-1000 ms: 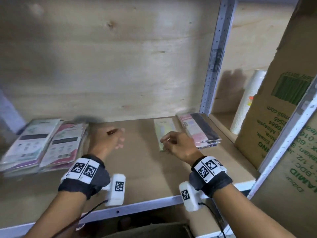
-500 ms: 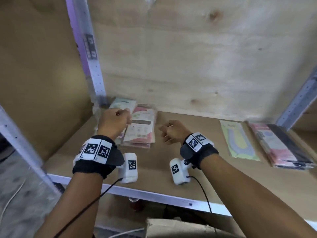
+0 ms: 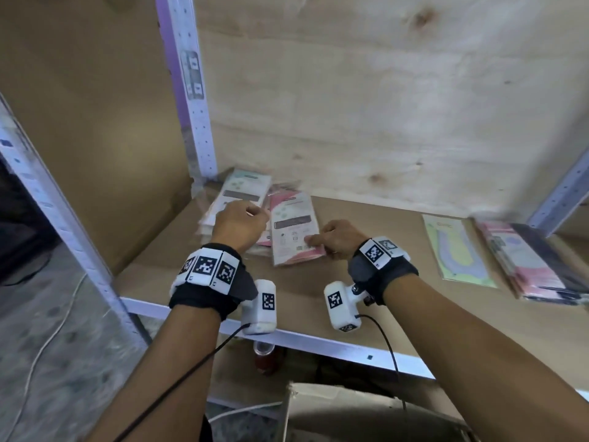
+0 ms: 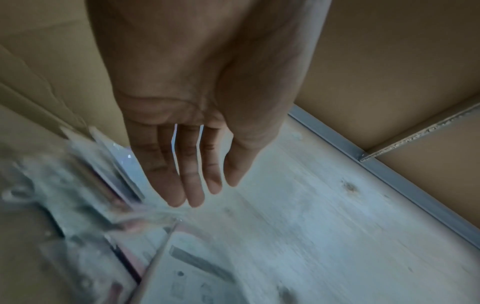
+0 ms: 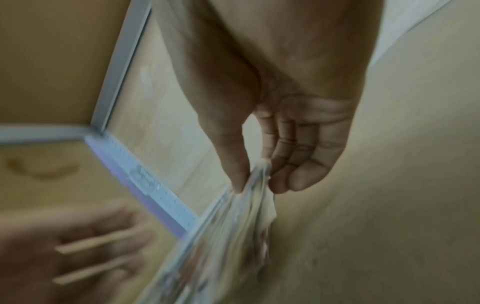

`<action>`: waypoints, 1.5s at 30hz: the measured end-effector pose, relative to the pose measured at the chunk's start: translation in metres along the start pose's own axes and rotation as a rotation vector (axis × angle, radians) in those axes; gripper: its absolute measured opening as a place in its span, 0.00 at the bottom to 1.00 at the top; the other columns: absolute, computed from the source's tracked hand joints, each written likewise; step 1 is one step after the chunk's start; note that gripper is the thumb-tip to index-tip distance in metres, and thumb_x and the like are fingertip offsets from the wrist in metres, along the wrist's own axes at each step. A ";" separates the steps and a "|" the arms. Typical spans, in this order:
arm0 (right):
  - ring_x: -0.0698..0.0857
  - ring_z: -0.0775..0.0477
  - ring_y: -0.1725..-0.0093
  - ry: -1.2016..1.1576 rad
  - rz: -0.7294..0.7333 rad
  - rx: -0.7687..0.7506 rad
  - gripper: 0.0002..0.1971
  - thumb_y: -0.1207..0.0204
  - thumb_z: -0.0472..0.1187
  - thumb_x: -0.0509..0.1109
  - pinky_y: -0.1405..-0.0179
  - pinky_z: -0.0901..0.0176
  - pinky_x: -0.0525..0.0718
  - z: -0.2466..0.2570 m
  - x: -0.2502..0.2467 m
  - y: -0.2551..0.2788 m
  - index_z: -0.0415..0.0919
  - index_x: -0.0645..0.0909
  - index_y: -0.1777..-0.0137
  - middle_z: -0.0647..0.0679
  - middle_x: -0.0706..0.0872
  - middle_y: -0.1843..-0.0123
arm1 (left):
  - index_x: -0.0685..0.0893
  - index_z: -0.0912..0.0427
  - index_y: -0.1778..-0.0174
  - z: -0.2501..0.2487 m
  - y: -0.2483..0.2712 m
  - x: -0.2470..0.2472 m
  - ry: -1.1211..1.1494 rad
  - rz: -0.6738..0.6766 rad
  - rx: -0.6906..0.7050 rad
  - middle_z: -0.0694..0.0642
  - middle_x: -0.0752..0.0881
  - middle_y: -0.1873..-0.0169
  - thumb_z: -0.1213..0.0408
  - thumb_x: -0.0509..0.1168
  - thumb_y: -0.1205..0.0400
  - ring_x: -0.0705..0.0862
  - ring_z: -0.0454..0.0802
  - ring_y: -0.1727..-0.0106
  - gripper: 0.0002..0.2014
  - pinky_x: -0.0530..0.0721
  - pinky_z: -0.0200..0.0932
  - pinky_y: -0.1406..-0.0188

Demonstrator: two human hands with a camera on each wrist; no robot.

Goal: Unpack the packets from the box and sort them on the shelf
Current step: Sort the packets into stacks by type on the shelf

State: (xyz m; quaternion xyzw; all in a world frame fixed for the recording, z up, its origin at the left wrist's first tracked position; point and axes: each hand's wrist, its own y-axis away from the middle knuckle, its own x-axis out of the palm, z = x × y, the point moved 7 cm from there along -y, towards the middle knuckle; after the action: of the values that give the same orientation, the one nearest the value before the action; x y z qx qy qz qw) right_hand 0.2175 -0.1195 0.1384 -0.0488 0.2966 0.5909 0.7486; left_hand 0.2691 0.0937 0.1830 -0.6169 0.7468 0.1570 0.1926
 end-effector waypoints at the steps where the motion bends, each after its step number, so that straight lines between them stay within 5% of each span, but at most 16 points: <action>1: 0.87 0.45 0.62 -0.139 0.007 -0.003 0.13 0.25 0.36 0.78 0.59 0.51 0.89 -0.003 -0.007 0.010 0.41 0.75 0.61 0.42 0.88 0.58 | 0.88 0.54 0.57 -0.003 0.002 0.008 -0.009 0.018 -0.008 0.59 0.92 0.50 0.56 0.68 0.18 0.90 0.64 0.43 0.07 0.87 0.58 0.36; 6: 0.87 0.42 0.62 -0.332 -0.098 -0.175 0.11 0.25 0.29 0.76 0.68 0.55 0.88 -0.007 -0.054 0.057 0.34 0.78 0.46 0.39 0.86 0.56 | 0.81 0.55 0.31 -0.008 0.008 0.057 0.307 0.222 -0.179 0.60 0.88 0.37 0.46 0.72 0.19 0.91 0.61 0.42 0.24 0.89 0.61 0.39; 9: 0.81 0.40 0.65 -0.226 -0.183 -0.357 0.08 0.27 0.28 0.78 0.73 0.53 0.79 -0.005 -0.081 0.085 0.29 0.82 0.50 0.35 0.81 0.60 | 0.84 0.56 0.39 -0.023 0.018 0.087 0.601 0.335 -0.259 0.60 0.87 0.41 0.44 0.74 0.22 0.95 0.54 0.57 0.23 0.92 0.59 0.47; 11: 0.78 0.40 0.63 -0.098 -0.229 -0.482 0.06 0.27 0.29 0.78 0.66 0.53 0.76 -0.006 -0.095 0.103 0.30 0.84 0.54 0.35 0.81 0.61 | 0.82 0.61 0.43 -0.034 0.019 0.105 0.803 0.354 -0.313 0.66 0.83 0.42 0.48 0.79 0.26 0.93 0.58 0.53 0.25 0.92 0.62 0.47; 14: 0.80 0.45 0.55 0.112 -0.260 -0.566 0.07 0.30 0.33 0.81 0.57 0.72 0.74 -0.019 -0.106 0.120 0.40 0.87 0.54 0.39 0.84 0.53 | 0.80 0.67 0.41 -0.044 0.019 0.128 0.917 0.355 -0.330 0.71 0.89 0.49 0.58 0.77 0.21 0.94 0.62 0.52 0.21 0.94 0.58 0.52; 16: 0.79 0.54 0.52 0.160 -0.227 -0.556 0.10 0.32 0.37 0.83 0.55 0.77 0.72 -0.032 -0.110 0.125 0.42 0.88 0.53 0.45 0.83 0.50 | 0.81 0.69 0.45 -0.046 0.016 0.140 0.868 0.325 -0.288 0.68 0.92 0.56 0.66 0.67 0.14 0.94 0.57 0.61 0.08 0.94 0.49 0.63; 19: 0.78 0.61 0.39 0.094 -0.190 -0.450 0.08 0.30 0.46 0.82 0.46 0.77 0.71 -0.059 -0.122 0.123 0.48 0.89 0.53 0.53 0.85 0.46 | 0.80 0.65 0.44 -0.050 0.019 0.159 0.752 0.341 -0.244 0.65 0.90 0.52 0.68 0.63 0.12 0.92 0.54 0.58 0.05 0.93 0.44 0.68; 22: 0.79 0.55 0.36 -0.034 -0.334 -0.377 0.03 0.24 0.48 0.75 0.40 0.59 0.76 -0.089 -0.153 0.119 0.53 0.88 0.52 0.57 0.86 0.43 | 0.83 0.61 0.47 -0.059 0.027 0.177 0.704 0.423 -0.219 0.62 0.92 0.55 0.67 0.65 0.12 0.93 0.52 0.59 0.03 0.93 0.45 0.64; 24: 0.85 0.52 0.44 -0.154 -0.358 -0.275 0.07 0.21 0.48 0.74 0.46 0.56 0.80 -0.111 -0.167 0.113 0.48 0.86 0.47 0.50 0.88 0.42 | 0.84 0.62 0.45 -0.068 0.034 0.188 0.698 0.491 -0.194 0.61 0.92 0.54 0.67 0.65 0.13 0.93 0.52 0.57 0.05 0.93 0.44 0.63; 28: 0.89 0.43 0.52 -0.421 -0.106 -0.115 0.12 0.22 0.44 0.75 0.49 0.51 0.84 -0.137 -0.159 0.103 0.41 0.86 0.42 0.35 0.90 0.42 | 0.80 0.67 0.31 -0.071 0.037 0.204 0.674 0.540 -0.176 0.66 0.89 0.41 0.66 0.65 0.13 0.90 0.57 0.47 0.15 0.93 0.45 0.53; 32: 0.90 0.43 0.51 -0.479 -0.009 -0.152 0.10 0.21 0.36 0.74 0.53 0.58 0.88 -0.139 -0.160 0.104 0.38 0.85 0.41 0.37 0.91 0.45 | 0.88 0.62 0.38 -0.062 0.021 0.200 0.589 0.375 -0.107 0.61 0.92 0.46 0.69 0.70 0.16 0.90 0.60 0.41 0.11 0.88 0.55 0.36; 34: 0.90 0.45 0.52 -0.440 -0.006 -0.177 0.10 0.21 0.36 0.73 0.56 0.60 0.88 -0.141 -0.163 0.106 0.39 0.85 0.40 0.38 0.91 0.47 | 0.89 0.50 0.56 -0.059 0.012 0.189 0.621 0.255 -0.076 0.51 0.94 0.61 0.69 0.72 0.18 0.91 0.54 0.52 0.07 0.89 0.52 0.43; 37: 0.89 0.45 0.51 -0.387 0.021 -0.207 0.14 0.21 0.37 0.73 0.49 0.58 0.87 -0.145 -0.162 0.111 0.35 0.83 0.36 0.35 0.90 0.46 | 0.88 0.50 0.56 -0.057 0.000 0.183 0.425 0.165 0.059 0.47 0.92 0.67 0.55 0.75 0.20 0.90 0.48 0.60 0.04 0.88 0.42 0.51; 40: 0.88 0.49 0.53 -0.349 0.030 -0.233 0.15 0.20 0.36 0.72 0.50 0.62 0.84 -0.147 -0.167 0.118 0.34 0.83 0.35 0.39 0.91 0.52 | 0.85 0.50 0.69 -0.064 -0.003 0.187 0.150 0.175 0.237 0.43 0.87 0.78 0.46 0.71 0.18 0.86 0.39 0.73 0.17 0.77 0.20 0.66; 42: 0.88 0.49 0.53 -0.320 0.035 -0.232 0.14 0.19 0.35 0.71 0.47 0.61 0.84 -0.145 -0.169 0.121 0.34 0.83 0.35 0.40 0.90 0.53 | 0.80 0.53 0.73 -0.065 -0.005 0.183 0.050 0.157 0.300 0.46 0.83 0.80 0.44 0.66 0.15 0.81 0.33 0.79 0.23 0.73 0.18 0.73; 45: 0.87 0.43 0.49 -0.296 0.009 -0.229 0.14 0.19 0.34 0.70 0.39 0.49 0.82 -0.148 -0.177 0.129 0.35 0.83 0.34 0.28 0.88 0.43 | 0.76 0.53 0.73 -0.074 -0.003 0.184 -0.020 0.153 0.391 0.48 0.78 0.78 0.44 0.60 0.12 0.78 0.33 0.81 0.25 0.72 0.24 0.75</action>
State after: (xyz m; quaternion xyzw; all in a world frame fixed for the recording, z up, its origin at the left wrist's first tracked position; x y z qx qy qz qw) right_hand 0.0199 -0.2952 0.1421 -0.0448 0.1143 0.6247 0.7712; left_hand 0.2348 -0.0999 0.1591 -0.5075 0.8058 0.0294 0.3036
